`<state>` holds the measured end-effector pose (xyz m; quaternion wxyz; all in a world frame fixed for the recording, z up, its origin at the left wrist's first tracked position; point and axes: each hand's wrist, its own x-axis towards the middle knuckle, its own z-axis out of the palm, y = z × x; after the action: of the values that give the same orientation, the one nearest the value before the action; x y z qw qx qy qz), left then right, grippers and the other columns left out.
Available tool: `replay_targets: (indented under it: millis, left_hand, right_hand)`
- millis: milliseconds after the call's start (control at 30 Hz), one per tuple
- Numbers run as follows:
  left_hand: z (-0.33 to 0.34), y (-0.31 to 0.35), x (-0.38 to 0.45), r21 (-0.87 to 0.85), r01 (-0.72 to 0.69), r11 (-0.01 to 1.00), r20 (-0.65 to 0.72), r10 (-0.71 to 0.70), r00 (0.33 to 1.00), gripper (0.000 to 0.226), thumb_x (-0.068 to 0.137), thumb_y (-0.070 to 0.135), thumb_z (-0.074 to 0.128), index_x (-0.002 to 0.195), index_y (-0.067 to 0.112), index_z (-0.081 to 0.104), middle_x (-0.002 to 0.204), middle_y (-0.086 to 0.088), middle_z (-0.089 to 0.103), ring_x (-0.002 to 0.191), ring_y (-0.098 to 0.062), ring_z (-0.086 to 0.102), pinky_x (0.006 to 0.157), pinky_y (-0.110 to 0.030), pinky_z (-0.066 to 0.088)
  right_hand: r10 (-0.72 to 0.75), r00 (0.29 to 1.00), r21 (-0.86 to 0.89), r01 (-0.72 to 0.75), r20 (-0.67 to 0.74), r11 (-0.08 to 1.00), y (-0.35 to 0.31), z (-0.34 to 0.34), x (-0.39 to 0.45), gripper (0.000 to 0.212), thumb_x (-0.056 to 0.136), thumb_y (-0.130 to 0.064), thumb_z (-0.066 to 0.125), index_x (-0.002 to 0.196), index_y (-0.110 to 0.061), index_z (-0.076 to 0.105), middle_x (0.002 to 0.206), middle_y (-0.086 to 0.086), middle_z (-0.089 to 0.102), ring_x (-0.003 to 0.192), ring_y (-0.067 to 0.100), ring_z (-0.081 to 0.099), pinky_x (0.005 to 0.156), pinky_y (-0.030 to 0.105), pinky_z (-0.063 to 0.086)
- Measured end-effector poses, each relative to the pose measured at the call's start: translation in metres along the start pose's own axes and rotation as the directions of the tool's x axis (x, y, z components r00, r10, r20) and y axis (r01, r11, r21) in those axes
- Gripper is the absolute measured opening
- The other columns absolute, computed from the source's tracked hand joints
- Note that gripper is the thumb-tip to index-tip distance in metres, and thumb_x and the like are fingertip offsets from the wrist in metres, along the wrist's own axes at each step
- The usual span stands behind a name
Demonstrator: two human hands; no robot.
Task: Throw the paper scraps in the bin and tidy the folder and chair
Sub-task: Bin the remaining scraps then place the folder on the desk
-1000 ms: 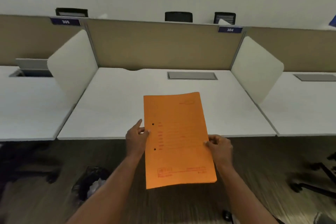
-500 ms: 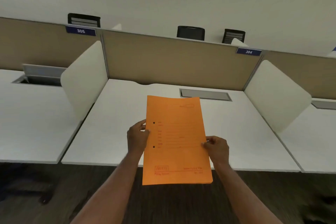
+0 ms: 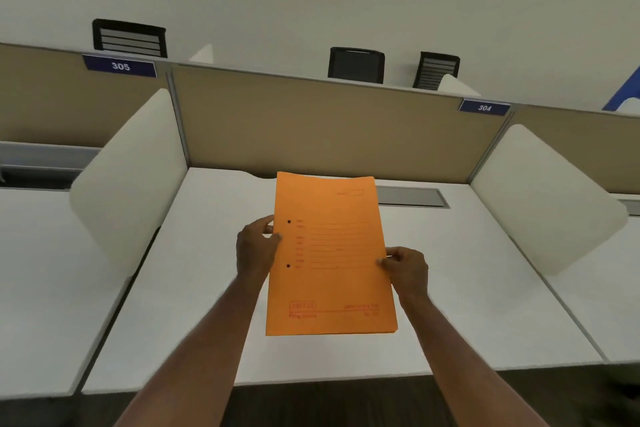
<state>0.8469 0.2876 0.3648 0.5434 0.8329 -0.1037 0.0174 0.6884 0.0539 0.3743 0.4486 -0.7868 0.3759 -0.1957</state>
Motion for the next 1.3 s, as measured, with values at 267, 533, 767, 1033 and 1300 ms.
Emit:
replay_targets:
  millis: [267, 533, 767, 1033, 1300]
  left_hand:
    - [0.046, -0.028, 0.096, 0.041, 0.050, 0.998, 0.026, -0.051, 0.998, 0.042, 0.090, 0.026, 0.072, 0.130, 0.013, 0.065, 0.115, -0.011, 0.073, 0.098, -0.029, 0.071, 0.086, -0.047, 0.057]
    - [0.134, -0.062, 0.215, 0.103, 0.146, 0.984, 0.063, -0.153, 0.986, 0.041, 0.090, 0.021, 0.073, 0.129, 0.012, 0.066, 0.113, -0.011, 0.074, 0.098, -0.028, 0.071, 0.089, -0.049, 0.058]
    - [0.211, -0.113, 0.301, 0.170, 0.196, 0.966, 0.091, -0.213, 0.973, 0.035, 0.090, 0.026, 0.072, 0.124, 0.017, 0.068, 0.111, -0.007, 0.075, 0.089, -0.018, 0.067, 0.077, -0.034, 0.052]
    - [0.257, -0.169, 0.350, 0.277, 0.248, 0.928, 0.075, -0.278, 0.958, 0.031, 0.092, 0.029, 0.068, 0.122, 0.020, 0.068, 0.110, -0.006, 0.075, 0.084, -0.016, 0.063, 0.073, -0.031, 0.048]
    - [0.278, -0.191, 0.367, 0.340, 0.251, 0.907, 0.039, -0.280, 0.959, 0.018, 0.094, 0.035, 0.065, 0.105, 0.022, 0.071, 0.089, 0.011, 0.066, 0.058, 0.004, 0.051, 0.054, -0.014, 0.033]
  right_hand:
    - [0.033, 0.998, -0.022, -0.033, 0.045, 0.999, 0.005, 0.055, 0.100, 0.008, 0.089, -0.014, 0.069, 0.094, -0.016, 0.075, 0.089, 0.001, 0.075, 0.077, 0.019, 0.071, 0.078, 0.039, 0.059]
    - [0.126, 0.985, -0.081, -0.117, 0.117, 0.990, 0.026, 0.110, 0.242, 0.014, 0.085, -0.015, 0.070, 0.098, -0.016, 0.076, 0.088, 0.000, 0.075, 0.079, 0.020, 0.071, 0.080, 0.038, 0.058]
    - [0.197, 0.965, -0.154, -0.171, 0.174, 0.973, 0.059, 0.164, 0.348, 0.011, 0.084, -0.014, 0.069, 0.093, -0.019, 0.074, 0.083, -0.004, 0.071, 0.079, 0.017, 0.069, 0.066, 0.025, 0.045]
    - [0.231, 0.940, -0.307, -0.149, 0.251, 0.940, 0.095, 0.225, 0.418, 0.020, 0.087, -0.018, 0.066, 0.104, -0.015, 0.075, 0.098, 0.002, 0.074, 0.082, 0.016, 0.065, 0.073, 0.027, 0.043]
    - [0.215, 0.927, -0.333, -0.107, 0.307, 0.937, 0.109, 0.253, 0.441, 0.028, 0.092, -0.021, 0.066, 0.120, -0.020, 0.069, 0.096, -0.001, 0.072, 0.076, 0.011, 0.062, 0.067, 0.024, 0.042]
